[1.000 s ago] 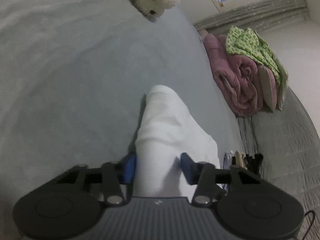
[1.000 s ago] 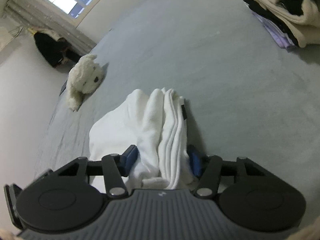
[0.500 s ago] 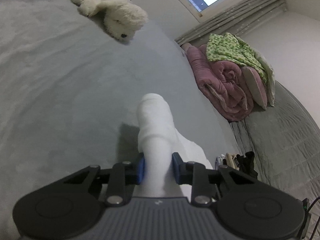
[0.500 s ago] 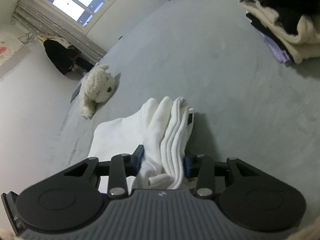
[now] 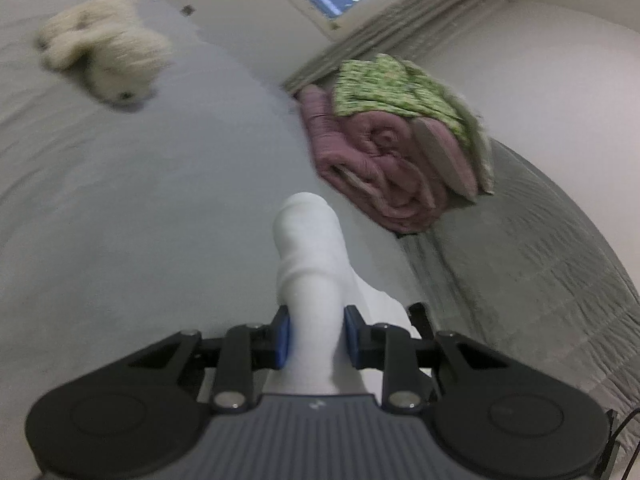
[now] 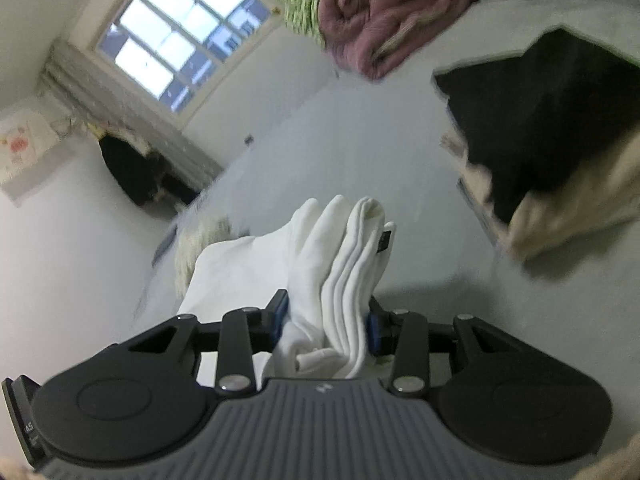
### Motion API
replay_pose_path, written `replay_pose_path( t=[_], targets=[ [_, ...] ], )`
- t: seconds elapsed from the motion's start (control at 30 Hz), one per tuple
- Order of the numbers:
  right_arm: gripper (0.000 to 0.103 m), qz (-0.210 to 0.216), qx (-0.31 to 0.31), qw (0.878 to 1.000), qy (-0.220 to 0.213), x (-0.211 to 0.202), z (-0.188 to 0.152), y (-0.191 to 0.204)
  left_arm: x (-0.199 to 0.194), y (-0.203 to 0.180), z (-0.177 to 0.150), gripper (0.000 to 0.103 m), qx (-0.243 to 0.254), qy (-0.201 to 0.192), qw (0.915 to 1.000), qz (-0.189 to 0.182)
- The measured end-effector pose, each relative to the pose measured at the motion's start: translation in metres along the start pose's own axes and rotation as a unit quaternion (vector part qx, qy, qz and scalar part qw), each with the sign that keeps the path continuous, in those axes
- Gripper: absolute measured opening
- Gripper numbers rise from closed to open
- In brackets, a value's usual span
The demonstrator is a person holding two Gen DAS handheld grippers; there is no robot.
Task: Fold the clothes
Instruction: 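Carry the folded shirt with both grippers toward the stack of folded clothes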
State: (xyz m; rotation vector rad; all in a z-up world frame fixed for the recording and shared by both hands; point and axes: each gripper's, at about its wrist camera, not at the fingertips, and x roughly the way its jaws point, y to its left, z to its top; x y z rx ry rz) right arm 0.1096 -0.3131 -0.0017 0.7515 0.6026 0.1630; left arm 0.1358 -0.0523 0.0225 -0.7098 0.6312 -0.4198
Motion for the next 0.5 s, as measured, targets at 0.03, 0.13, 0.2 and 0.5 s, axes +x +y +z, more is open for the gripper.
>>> replay_pose_path(
  t=[0.03,0.13,0.2,0.5],
  targets=[
    [0.042,0.002,0.006,1.0,-0.01,-0.004,0.007,-0.003,0.005,-0.012,0.002,0.028,0.007,-0.001,0.9999,-0.007],
    [0.042,0.006,0.012,0.999,-0.031,-0.014,0.028,-0.01,0.02,-0.043,0.004,0.028,0.023,-0.004,0.9993,-0.028],
    [0.042,0.005,0.011,0.999,-0.045,-0.021,0.044,-0.015,0.033,-0.062,0.003,0.028,0.028,-0.005,0.9987,-0.042],
    [0.042,-0.016,0.001,0.996,-0.09,-0.058,0.11,-0.051,0.097,-0.127,-0.017,0.027,0.035,0.007,0.995,-0.093]
  ],
)
